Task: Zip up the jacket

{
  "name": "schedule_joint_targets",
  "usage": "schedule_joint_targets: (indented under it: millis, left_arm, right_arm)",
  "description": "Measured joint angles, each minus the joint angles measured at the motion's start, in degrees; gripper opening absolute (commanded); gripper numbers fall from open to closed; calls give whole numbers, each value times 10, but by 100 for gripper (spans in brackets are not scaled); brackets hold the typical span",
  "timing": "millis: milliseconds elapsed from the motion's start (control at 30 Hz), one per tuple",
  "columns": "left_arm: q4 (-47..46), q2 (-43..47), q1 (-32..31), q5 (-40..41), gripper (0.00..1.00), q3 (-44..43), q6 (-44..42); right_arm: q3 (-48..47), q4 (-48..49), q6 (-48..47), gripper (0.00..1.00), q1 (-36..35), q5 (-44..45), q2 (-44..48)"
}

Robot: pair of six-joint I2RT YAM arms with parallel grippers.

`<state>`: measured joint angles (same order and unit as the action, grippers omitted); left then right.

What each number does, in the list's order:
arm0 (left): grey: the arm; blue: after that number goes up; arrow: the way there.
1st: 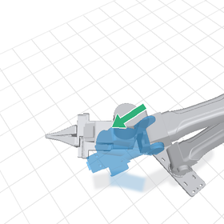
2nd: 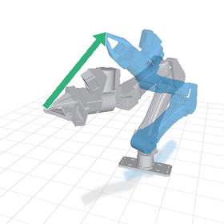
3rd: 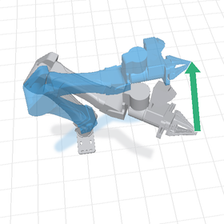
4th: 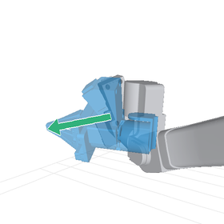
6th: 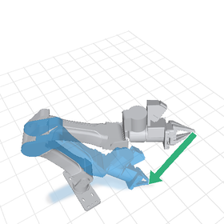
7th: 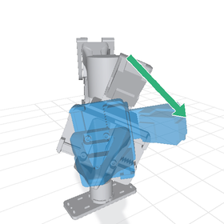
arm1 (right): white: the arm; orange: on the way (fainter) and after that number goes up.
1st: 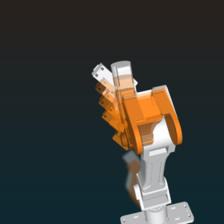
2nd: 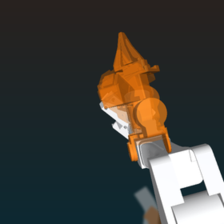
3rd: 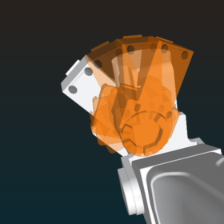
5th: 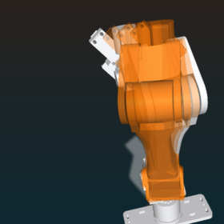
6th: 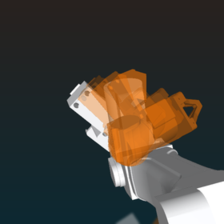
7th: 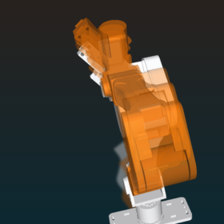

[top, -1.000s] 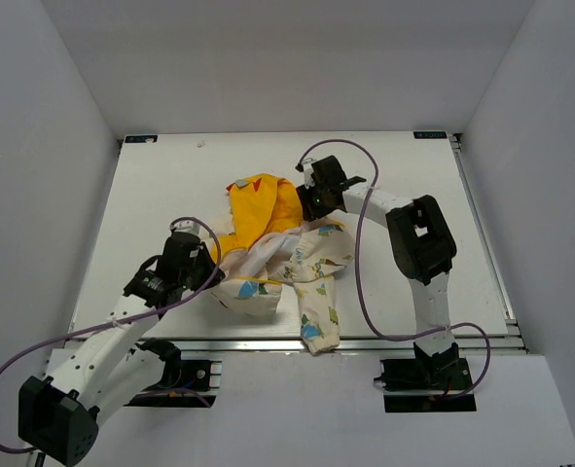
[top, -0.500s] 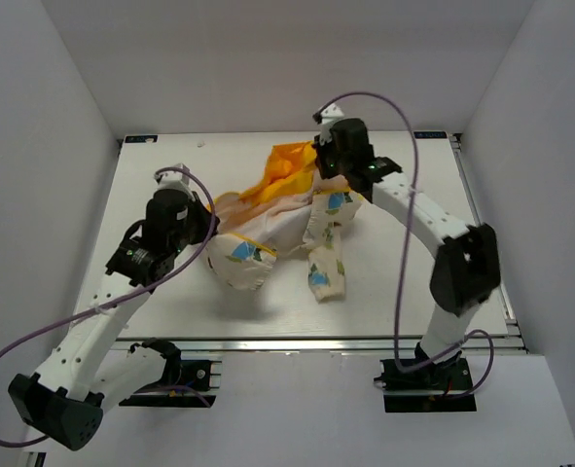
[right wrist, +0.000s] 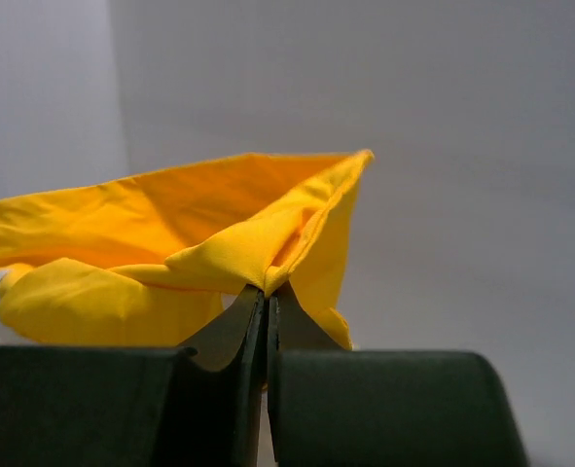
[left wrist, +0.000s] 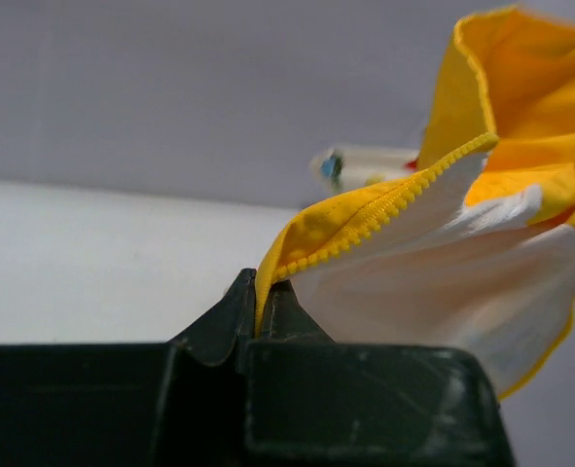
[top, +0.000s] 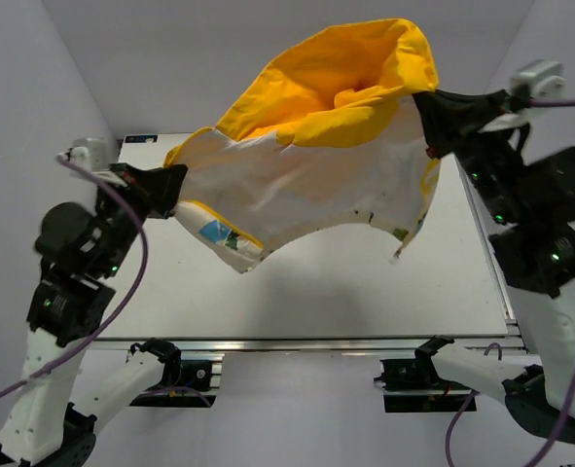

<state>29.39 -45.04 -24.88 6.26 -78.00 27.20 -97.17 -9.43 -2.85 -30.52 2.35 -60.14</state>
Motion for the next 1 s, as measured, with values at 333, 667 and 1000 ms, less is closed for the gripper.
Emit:
schedule_joint_targets:
  millis: [333,667,1000]
  left_arm:
    - [-26,43,-1,-96,0,-89,5]
    - [76,-176,0,94,0,-80,43]
    - [110,-718,33,90,0,-238,31]
  right_arm:
    - [-26,-21,32,0,-3,-65,65]
    - [160,83,16,0,4,97,-69]
    - [89,59,71,89,85,25,-525]
